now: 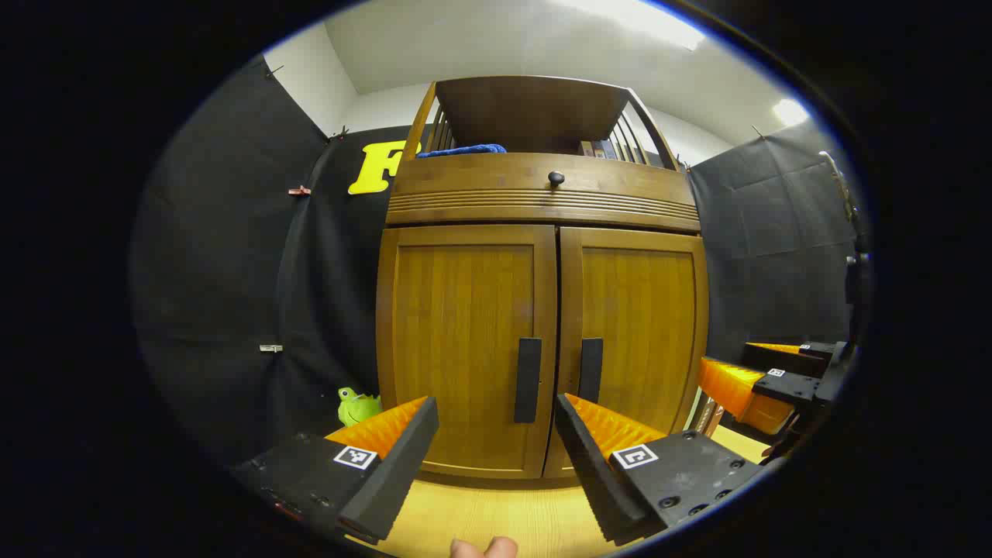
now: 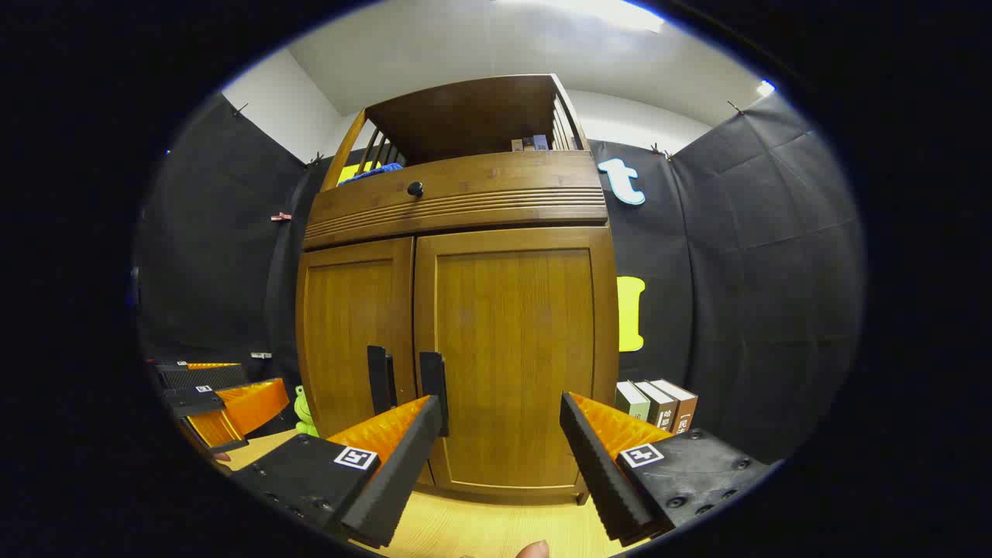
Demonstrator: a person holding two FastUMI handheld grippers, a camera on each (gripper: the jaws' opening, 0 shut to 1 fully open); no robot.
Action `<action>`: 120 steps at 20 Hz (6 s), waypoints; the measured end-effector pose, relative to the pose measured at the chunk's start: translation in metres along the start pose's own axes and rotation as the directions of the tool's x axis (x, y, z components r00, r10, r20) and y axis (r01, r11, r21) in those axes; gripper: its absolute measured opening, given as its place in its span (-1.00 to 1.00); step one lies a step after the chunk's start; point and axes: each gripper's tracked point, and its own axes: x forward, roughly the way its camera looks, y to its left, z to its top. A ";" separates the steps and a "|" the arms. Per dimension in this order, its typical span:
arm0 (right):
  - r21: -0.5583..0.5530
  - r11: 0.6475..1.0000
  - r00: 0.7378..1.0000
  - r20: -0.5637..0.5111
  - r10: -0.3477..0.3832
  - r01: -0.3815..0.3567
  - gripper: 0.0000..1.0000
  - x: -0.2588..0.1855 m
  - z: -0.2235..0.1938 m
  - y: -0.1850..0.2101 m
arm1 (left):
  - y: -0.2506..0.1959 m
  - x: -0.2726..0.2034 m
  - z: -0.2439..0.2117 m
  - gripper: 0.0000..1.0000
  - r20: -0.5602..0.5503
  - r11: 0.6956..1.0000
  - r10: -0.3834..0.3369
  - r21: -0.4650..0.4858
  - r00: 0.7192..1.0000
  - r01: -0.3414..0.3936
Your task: Open the right door of the double-door shoe cabinet with the right hand, and open the left door with the left hand.
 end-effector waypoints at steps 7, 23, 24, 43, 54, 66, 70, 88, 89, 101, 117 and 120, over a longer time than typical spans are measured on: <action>-0.034 0.999 1.000 0.020 -0.020 0.021 0.94 -0.001 0.006 -0.001 | -0.001 -0.002 0.000 0.89 0.010 1.000 -0.006 -0.004 1.000 0.006; -0.034 0.999 1.000 -0.006 0.022 -0.022 0.95 0.023 -0.016 0.029 | -0.001 -0.003 -0.004 0.90 0.018 1.000 0.010 0.001 1.000 -0.010; -0.036 0.999 1.000 -0.014 0.025 -0.026 0.95 0.030 -0.021 0.034 | -0.001 -0.002 -0.005 0.89 0.015 1.000 0.011 0.005 1.000 -0.011; 0.021 0.999 0.994 -0.107 0.026 -0.024 0.37 0.157 -0.106 0.085 | 0.022 0.000 -0.030 0.89 -0.031 1.000 0.024 -0.007 0.999 -0.025; 0.029 0.996 0.987 -0.138 0.083 -0.080 -0.64 0.133 -0.106 0.083 | 0.026 0.000 -0.033 0.86 -0.044 0.999 0.030 -0.037 0.999 -0.031; 0.060 0.977 0.969 -0.129 0.211 -0.204 -0.55 0.031 -0.082 0.055 | 0.003 -0.007 -0.035 0.89 -0.043 0.999 0.032 -0.041 0.999 -0.034; 0.047 0.979 0.972 -0.121 0.203 -0.199 -0.65 0.005 -0.075 0.037 | -0.004 -0.008 -0.034 0.89 -0.039 0.999 0.032 -0.038 0.999 -0.034; -0.007 0.999 0.995 -0.089 0.052 -0.053 -0.58 -0.068 -0.047 -0.065 | -0.057 -0.013 -0.038 0.87 -0.044 0.999 -0.023 -0.034 0.999 0.021; -0.022 0.999 0.996 -0.083 0.024 -0.026 -0.48 -0.070 -0.045 -0.076 | -0.060 -0.013 -0.039 0.87 -0.044 0.999 -0.023 -0.034 0.999 0.022; -0.039 0.989 0.988 -0.055 -0.143 0.141 -0.70 -0.092 -0.030 -0.167 | -0.089 -0.006 -0.040 0.87 -0.051 0.999 -0.047 -0.030 0.998 0.046; -0.004 0.956 0.955 0.060 -0.291 0.292 0.95 -0.141 0.019 -0.189 | -0.080 0.021 -0.037 0.87 -0.027 0.999 -0.042 -0.020 0.999 0.041; 0.065 0.983 0.982 0.070 -0.175 0.170 0.95 -0.147 0.028 -0.148 | -0.066 0.040 -0.040 0.89 -0.028 0.999 -0.041 -0.021 0.999 0.040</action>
